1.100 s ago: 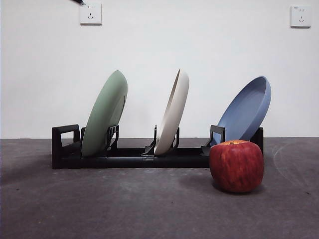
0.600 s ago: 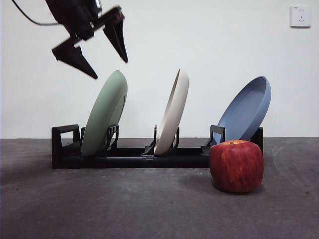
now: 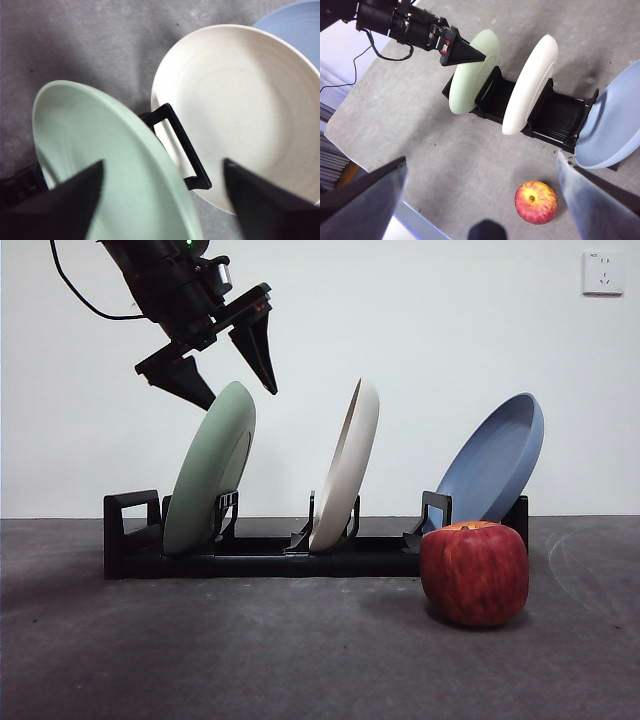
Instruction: Take the green plate from the plate rack,put the plate on the table,take the apple from the table,put the apple in the plate
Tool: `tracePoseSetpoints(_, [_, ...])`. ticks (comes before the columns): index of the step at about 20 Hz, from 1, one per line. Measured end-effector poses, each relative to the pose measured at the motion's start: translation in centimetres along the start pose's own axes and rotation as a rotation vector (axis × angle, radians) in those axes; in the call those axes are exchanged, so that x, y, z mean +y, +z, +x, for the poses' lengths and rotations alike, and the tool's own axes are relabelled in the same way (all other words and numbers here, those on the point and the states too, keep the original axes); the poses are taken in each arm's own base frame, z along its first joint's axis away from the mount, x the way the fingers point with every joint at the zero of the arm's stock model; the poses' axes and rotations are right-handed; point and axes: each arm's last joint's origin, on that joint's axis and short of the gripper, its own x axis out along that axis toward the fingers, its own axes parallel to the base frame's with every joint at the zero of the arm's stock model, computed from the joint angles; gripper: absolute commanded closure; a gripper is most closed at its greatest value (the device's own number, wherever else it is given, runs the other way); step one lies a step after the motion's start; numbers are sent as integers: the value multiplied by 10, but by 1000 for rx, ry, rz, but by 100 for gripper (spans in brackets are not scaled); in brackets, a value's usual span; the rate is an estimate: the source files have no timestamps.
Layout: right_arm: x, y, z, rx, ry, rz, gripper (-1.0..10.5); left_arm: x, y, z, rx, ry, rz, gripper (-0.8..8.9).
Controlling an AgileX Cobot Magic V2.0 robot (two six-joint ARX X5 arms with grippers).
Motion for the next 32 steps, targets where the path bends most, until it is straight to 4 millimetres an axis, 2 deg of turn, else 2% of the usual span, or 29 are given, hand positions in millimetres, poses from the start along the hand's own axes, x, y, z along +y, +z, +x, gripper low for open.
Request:
tracePoseSetpoints(6, [0,0,0,1,0,1,447,-1,0,0,0,-12,1,822])
tracePoseSetpoints(15, [0,0,0,1,0,1,447,-4,-1,0,19,-60,-63,822])
tracePoseSetpoints(17, [0,0,0,1,0,1,447,-6,-1,-6,5,-62,-56,822])
tracePoseSetpoints(20, [0,0,0,2,0,1,447,-17,2,-37,-65,-78,-24,822])
tracePoseSetpoints(26, [0,0,0,2,0,1,447,-49,-4,-128,-274,-96,62,822])
tracePoseSetpoints(29, [0,0,1,5,0,3,447,-69,-24,-181,-335,-109,115,822])
tracePoseSetpoints(32, [0,-1,1,10,0,5,447,-90,-60,-230,-333,-120,202,822])
